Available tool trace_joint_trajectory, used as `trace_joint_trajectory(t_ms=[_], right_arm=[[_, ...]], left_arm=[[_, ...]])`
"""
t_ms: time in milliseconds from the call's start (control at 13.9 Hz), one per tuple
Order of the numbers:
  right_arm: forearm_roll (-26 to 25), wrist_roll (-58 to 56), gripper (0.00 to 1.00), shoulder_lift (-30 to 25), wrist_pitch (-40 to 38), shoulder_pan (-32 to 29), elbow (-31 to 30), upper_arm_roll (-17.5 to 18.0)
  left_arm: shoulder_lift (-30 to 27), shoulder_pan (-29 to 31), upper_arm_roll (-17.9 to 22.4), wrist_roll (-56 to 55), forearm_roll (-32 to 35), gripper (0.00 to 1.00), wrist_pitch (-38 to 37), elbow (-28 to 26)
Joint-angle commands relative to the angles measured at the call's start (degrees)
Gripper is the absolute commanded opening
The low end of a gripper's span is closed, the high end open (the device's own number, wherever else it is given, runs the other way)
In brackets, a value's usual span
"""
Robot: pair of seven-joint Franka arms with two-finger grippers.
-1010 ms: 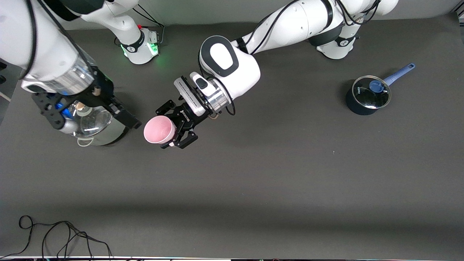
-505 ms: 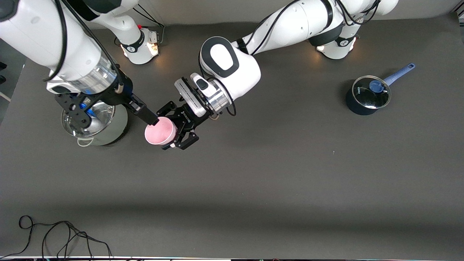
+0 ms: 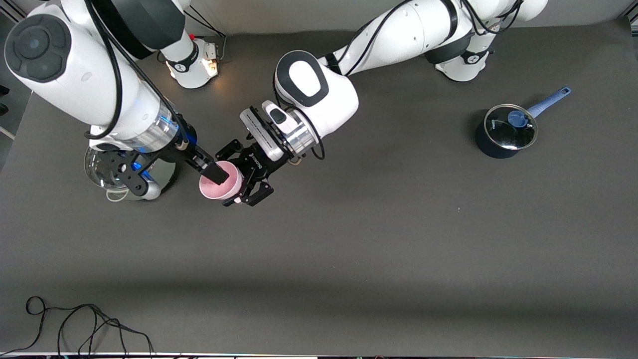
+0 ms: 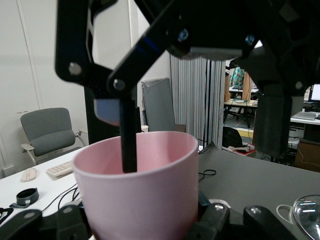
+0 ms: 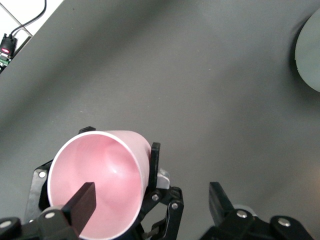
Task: Transfer pink cup from left to right arm
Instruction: 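Close the right gripper on the cup rim and open the left gripper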
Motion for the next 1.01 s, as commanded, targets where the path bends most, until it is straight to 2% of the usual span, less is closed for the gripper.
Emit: trace_joint_trajectory(t_ms=[0, 72, 144, 216, 289, 361, 433, 938], right_arm=[[1.4, -0.7, 0.99, -0.3, -0.7, -0.2, -0.3, -0.5], [1.4, -0.7, 0.97, -0.3, -0.7, -0.2, -0.3, -0.5], [1.4, -0.6, 0.84, -0.3, -0.7, -0.2, -0.3, -0.5], [1.3, -0.6, 0.62, -0.1, -0.7, -0.2, -0.3, -0.5], [1.3, -0.6, 0.35, -0.1, -0.7, -0.2, -0.2, -0.5], [1.3, -0.5, 0.14, -0.1, -0.7, -0.2, -0.1, -0.5], [1.2, -0.5, 0.00, -0.1, -0.7, -0.2, -0.2, -0.4], [0.7, -1.0, 0.00, -0.1, -0.7, -0.2, 0.0, -0.4]], left_arm=[[-0.4, -1.1, 1.0, -1.8, 0.2, 0.00, 1.2, 0.9], [-0.4, -1.1, 1.0, -1.9, 0.2, 0.00, 1.2, 0.9], [-0.4, -1.1, 1.0, -1.9, 0.2, 0.00, 1.2, 0.9], [-0.4, -1.1, 1.0, -1.9, 0.2, 0.00, 1.2, 0.9], [-0.4, -1.1, 1.0, -1.9, 0.2, 0.00, 1.2, 0.9], [-0.4, -1.1, 1.0, -2.0, 0.2, 0.00, 1.2, 0.9], [-0.4, -1.1, 0.9, -2.2, 0.2, 0.00, 1.2, 1.0], [-0.5, -1.1, 1.0, -3.7, 0.2, 0.00, 2.3, 0.9]])
